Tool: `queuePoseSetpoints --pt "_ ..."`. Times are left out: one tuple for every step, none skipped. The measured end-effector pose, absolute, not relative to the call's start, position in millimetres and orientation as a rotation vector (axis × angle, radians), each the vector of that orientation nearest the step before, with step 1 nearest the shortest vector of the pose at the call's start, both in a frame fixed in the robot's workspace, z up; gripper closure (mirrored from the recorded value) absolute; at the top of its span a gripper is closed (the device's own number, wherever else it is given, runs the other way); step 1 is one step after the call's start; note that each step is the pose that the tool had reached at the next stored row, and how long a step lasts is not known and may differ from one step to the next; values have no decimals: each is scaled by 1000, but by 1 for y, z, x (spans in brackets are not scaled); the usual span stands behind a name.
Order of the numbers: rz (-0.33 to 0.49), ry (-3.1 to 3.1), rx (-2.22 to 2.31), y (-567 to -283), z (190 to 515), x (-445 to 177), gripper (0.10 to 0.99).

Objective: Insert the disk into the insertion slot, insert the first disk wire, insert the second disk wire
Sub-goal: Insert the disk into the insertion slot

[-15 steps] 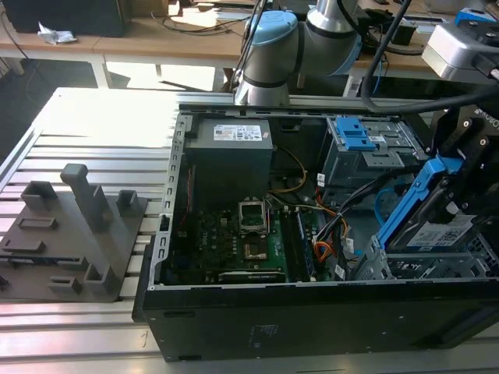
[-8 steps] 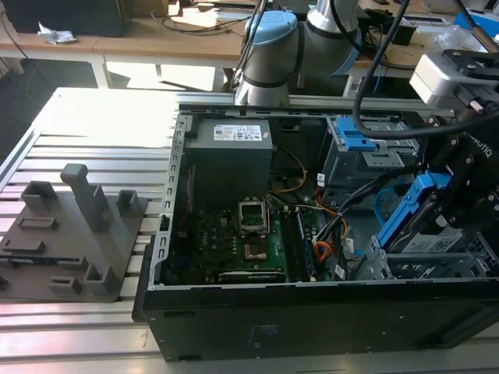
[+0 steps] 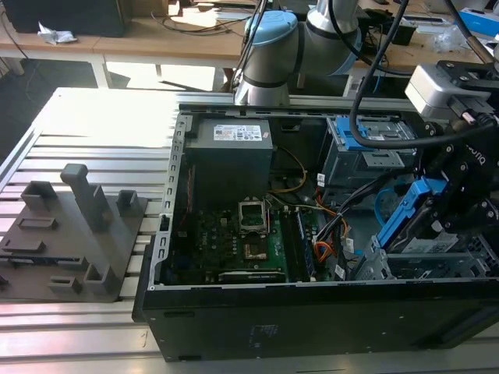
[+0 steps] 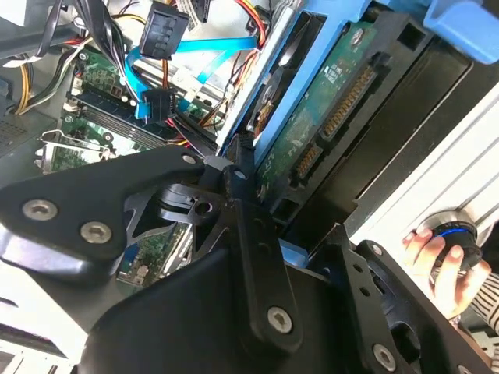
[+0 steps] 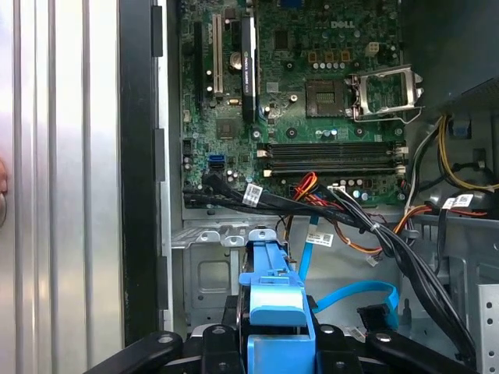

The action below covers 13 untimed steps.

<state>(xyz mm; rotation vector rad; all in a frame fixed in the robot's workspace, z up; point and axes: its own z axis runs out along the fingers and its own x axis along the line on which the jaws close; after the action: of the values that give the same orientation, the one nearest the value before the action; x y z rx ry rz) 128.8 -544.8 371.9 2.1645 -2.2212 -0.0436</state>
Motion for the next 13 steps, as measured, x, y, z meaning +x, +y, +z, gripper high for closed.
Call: queuePoseSetpoints --pt "-44 -2221 2165 -545 372 129 722" --pt "-44 -2221 2165 -545 372 129 706" --pt "-44 -2221 2165 -545 372 129 706" --pt "-44 -2222 2165 -545 372 129 643" --pt "-44 -2221 2164 -545 372 129 643" --pt "-44 -2221 2165 -545 372 129 643" --pt "-44 -2222 2165 -545 372 129 643" --pt "-44 -2222 2165 -545 372 129 659" --pt "-44 -2221 2165 -545 372 129 725" --pt "-44 -2222 2165 -545 372 129 788" --pt "-44 -2222 2165 -545 372 129 847" --pt "-44 -2222 2165 -545 372 129 906" --pt "-44 -2222 2165 -545 372 129 969"
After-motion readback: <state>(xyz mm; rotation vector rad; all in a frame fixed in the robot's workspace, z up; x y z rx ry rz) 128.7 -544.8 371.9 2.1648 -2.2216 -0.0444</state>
